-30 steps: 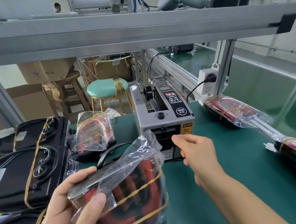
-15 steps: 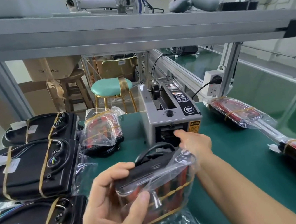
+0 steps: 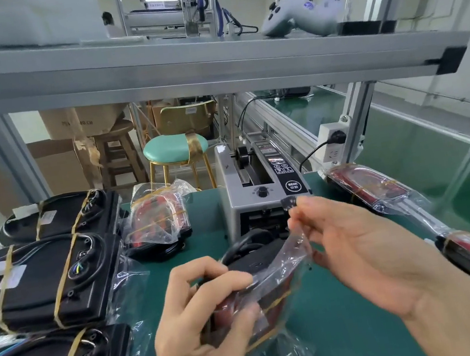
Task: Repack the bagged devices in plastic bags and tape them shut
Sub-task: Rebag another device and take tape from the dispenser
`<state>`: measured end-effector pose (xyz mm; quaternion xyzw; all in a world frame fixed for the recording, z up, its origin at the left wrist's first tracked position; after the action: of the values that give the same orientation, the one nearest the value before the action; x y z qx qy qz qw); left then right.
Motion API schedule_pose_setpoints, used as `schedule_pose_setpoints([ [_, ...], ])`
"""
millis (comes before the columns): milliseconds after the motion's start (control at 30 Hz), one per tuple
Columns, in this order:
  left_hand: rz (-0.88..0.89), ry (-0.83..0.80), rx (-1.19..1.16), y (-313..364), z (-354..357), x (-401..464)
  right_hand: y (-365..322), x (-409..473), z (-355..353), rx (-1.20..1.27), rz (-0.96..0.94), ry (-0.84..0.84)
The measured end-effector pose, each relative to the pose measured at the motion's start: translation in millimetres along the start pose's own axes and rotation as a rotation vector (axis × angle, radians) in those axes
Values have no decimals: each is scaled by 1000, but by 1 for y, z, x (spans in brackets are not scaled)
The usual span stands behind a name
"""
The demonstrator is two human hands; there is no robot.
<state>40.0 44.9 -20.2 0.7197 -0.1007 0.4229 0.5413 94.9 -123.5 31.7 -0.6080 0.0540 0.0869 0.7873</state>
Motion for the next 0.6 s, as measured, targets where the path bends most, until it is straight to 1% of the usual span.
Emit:
schedule_pose_setpoints([
  [100,98,72,85,0,6,-4,-9,-13,9,-124,-100,-36],
  [200,171,98,179,-6,7,-9,-1,-18,15,-185,-121,-79],
  [333,204,103,223,-12,7,-14,14,-17,22,-229,-78,-64],
  [500,229,103,216,-11,11,-15,31,-13,13,-221,-11,8],
  [600,231,92,218,-8,11,-15,31,-13,13,-233,-22,-12],
])
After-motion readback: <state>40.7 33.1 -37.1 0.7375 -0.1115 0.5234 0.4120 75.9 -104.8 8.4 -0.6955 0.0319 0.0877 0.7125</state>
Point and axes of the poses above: each hand's wrist, its own x-axis towards the middle knuckle, its own z-axis out of the palm, y = z × x, the point moved 2 cm from there along x, towards the middle knuckle, and after that the axes turned 9 degrees about y, right-handed, at the moved point
